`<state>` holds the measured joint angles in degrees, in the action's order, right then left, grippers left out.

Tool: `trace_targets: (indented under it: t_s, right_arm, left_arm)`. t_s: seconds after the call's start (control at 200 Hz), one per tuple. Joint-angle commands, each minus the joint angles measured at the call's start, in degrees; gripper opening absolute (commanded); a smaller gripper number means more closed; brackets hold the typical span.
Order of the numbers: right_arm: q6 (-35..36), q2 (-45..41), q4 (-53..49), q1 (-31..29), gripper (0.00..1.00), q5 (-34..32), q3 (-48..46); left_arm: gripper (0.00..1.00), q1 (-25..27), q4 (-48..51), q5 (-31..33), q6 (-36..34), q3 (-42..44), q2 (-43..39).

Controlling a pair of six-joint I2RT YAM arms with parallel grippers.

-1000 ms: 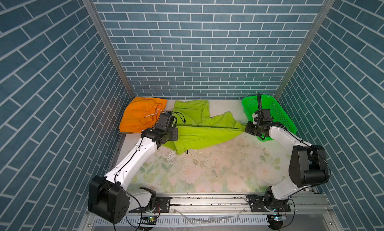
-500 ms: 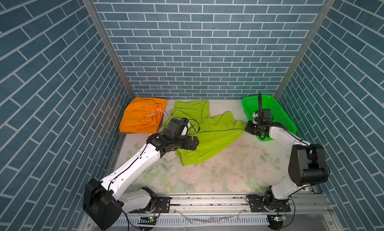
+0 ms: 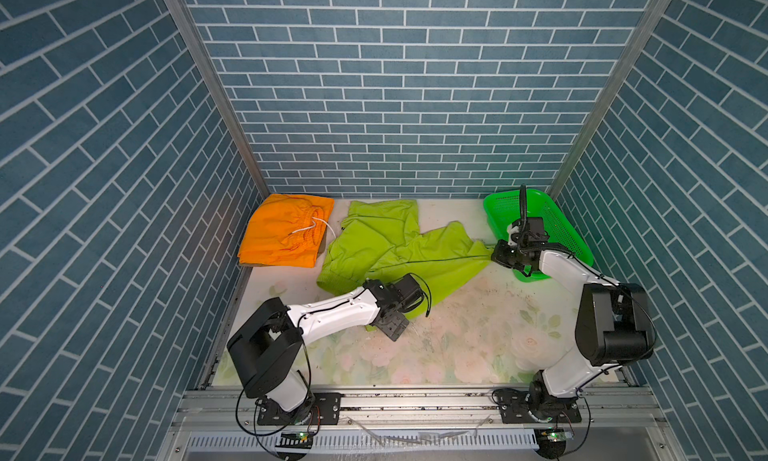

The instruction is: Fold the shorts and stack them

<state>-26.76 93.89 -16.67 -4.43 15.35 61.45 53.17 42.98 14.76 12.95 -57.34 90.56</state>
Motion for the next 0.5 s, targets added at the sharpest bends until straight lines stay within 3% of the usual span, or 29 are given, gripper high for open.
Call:
trace_targets:
  t_s: [0.0,0.165,0.305,0.495]
  right_arm:
    - [-0.46,-0.51,0.86,1.00,0.00,0.77,0.17]
    - [-0.66,-0.43,1.43,1.26,0.00,1.64,0.12]
    - [-0.72,-0.41,1.50,1.31,0.00,1.87,0.16]
    - [-1.33,-0.46,2.33,1.35,0.00,2.38,-0.10]
  left_arm:
    - [0.93,0.01,2.36,5.00,-1.37,0.74,0.24]
    - [0.86,-0.13,1.44,0.94,0.10,1.50,4.55]
    - [0.68,-0.52,0.15,-2.68,0.79,1.68,5.14]
    - [0.54,-1.15,-0.72,-6.69,2.17,2.76,6.48]
